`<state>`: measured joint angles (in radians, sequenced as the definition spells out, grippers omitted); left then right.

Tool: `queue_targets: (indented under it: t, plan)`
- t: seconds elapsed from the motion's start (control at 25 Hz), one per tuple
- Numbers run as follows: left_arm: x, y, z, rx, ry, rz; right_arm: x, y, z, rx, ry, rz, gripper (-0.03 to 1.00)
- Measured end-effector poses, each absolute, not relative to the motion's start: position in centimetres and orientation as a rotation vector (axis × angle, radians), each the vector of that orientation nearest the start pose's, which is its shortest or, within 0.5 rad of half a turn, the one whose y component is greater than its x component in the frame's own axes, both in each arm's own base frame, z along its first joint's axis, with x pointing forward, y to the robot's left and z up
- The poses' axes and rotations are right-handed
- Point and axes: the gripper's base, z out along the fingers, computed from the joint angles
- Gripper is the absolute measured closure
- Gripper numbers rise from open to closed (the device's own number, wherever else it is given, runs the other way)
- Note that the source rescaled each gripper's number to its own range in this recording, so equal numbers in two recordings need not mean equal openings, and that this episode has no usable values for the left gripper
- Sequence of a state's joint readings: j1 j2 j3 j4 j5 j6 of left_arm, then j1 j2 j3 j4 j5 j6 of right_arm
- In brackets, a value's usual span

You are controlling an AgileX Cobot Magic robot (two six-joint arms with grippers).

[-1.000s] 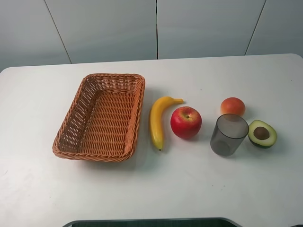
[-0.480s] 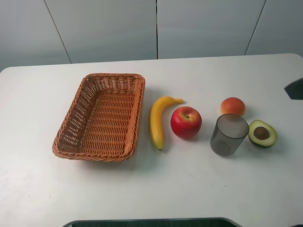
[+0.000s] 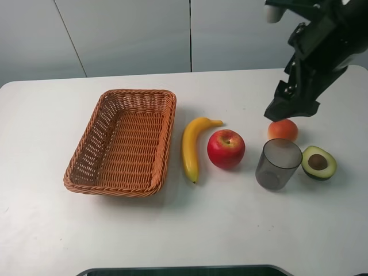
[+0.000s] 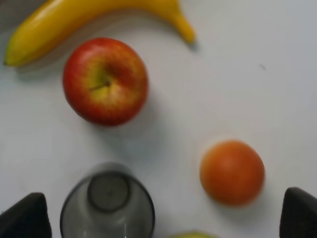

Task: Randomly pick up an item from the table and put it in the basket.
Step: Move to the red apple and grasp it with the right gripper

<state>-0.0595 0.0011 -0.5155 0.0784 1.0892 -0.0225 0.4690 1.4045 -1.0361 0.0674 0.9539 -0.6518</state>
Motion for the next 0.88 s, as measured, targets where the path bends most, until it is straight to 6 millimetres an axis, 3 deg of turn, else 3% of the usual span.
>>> queue_targets:
  t: [0.16,0.4,0.88]
  plan:
    - [-0.7,0.7,27.9,0.032,2.056,0.043,24.9,15.1,25.6,-1.61,2.35,0.076,-0.03]
    - [-0.7,0.7,27.9,0.032,2.056,0.043,26.3,17.9,23.4,-1.667,2.345,0.144,-0.03]
    - [-0.7,0.7,27.9,0.032,2.056,0.043,27.9,19.2,17.8,-1.764,2.407,0.13,-0.03]
